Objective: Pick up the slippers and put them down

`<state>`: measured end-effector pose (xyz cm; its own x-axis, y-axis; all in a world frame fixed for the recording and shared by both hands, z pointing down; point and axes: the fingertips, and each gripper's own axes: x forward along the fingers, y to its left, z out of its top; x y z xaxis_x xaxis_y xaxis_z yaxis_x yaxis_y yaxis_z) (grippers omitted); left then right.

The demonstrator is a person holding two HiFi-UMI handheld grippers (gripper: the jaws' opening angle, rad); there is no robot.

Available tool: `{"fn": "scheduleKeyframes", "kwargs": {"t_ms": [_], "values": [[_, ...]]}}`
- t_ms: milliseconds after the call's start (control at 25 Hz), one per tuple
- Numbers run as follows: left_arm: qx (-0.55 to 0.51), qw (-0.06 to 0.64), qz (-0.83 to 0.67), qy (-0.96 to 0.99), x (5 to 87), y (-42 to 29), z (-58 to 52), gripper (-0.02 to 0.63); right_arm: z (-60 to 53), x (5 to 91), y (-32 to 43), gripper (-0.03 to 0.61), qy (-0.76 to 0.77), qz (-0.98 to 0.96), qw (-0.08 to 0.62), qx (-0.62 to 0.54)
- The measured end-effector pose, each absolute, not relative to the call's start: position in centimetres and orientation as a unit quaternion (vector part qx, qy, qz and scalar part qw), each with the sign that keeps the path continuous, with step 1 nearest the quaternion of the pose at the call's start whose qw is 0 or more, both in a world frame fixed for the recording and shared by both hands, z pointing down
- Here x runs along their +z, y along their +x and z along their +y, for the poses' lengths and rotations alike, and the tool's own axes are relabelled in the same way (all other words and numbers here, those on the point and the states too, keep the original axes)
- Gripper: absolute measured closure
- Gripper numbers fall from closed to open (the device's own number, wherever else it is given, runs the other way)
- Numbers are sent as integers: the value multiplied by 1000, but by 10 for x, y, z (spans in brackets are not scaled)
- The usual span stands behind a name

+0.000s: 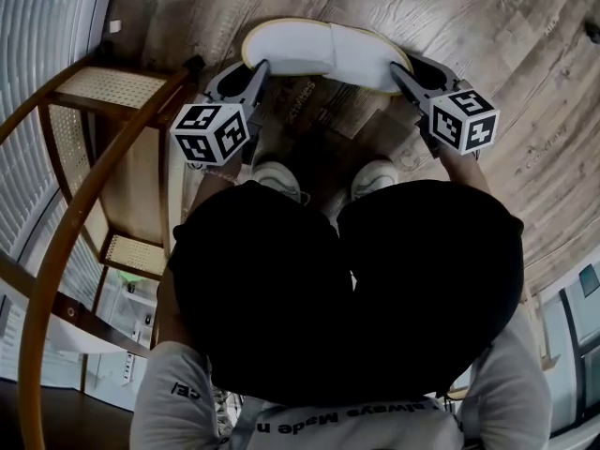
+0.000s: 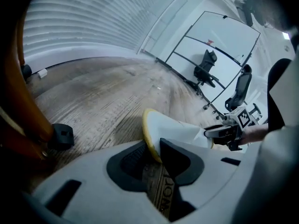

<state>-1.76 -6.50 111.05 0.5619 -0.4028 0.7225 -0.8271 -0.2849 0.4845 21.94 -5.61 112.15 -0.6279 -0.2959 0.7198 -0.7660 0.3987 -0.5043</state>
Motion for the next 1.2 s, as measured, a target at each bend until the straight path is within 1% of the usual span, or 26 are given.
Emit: {"fn": "scheduleKeyframes", "kwargs": {"t_ms": [80, 200, 280, 360, 480, 720, 800, 920, 960, 1000, 1120, 1160, 1200], "values": [[252, 446, -398, 761, 1113, -17, -66, 530, -56, 1125, 223, 457, 343, -788, 282, 426], [279, 432, -400, 759, 1118, -23, -67, 460, -54, 1128, 225, 424, 347, -786, 305, 411], [290, 427, -401, 757, 1118, -27, -70, 404, -57, 1127, 226, 379, 347, -784, 312, 409], [299, 427, -400, 754, 1114, -32, -71, 369, -59, 1121, 229, 360, 351, -782, 314, 408], [312, 421, -399, 752, 1094, -35, -69, 357, -63, 1096, 235, 360, 359, -782, 309, 405], [313, 421, -386, 759, 1018, -22, -61, 358, -74, 1007, 238, 362, 365, -795, 274, 399], [300, 425, -388, 761, 984, -14, -61, 359, -76, 969, 238, 388, 365, -800, 266, 395], [281, 425, -380, 772, 926, 4, -67, 362, -86, 909, 237, 451, 368, -808, 242, 392], [281, 421, -374, 777, 906, 11, -68, 372, -88, 888, 238, 478, 369, -811, 236, 389], [283, 414, -369, 782, 886, 16, -69, 386, -89, 867, 238, 492, 369, -814, 233, 384], [275, 388, -370, 798, 819, 28, -75, 460, -96, 802, 234, 520, 363, -828, 228, 362], [266, 378, -374, 804, 795, 31, -78, 496, -100, 780, 232, 525, 363, -832, 225, 355], [256, 370, -378, 809, 771, 34, -80, 515, -104, 758, 230, 531, 364, -835, 221, 349]]}}
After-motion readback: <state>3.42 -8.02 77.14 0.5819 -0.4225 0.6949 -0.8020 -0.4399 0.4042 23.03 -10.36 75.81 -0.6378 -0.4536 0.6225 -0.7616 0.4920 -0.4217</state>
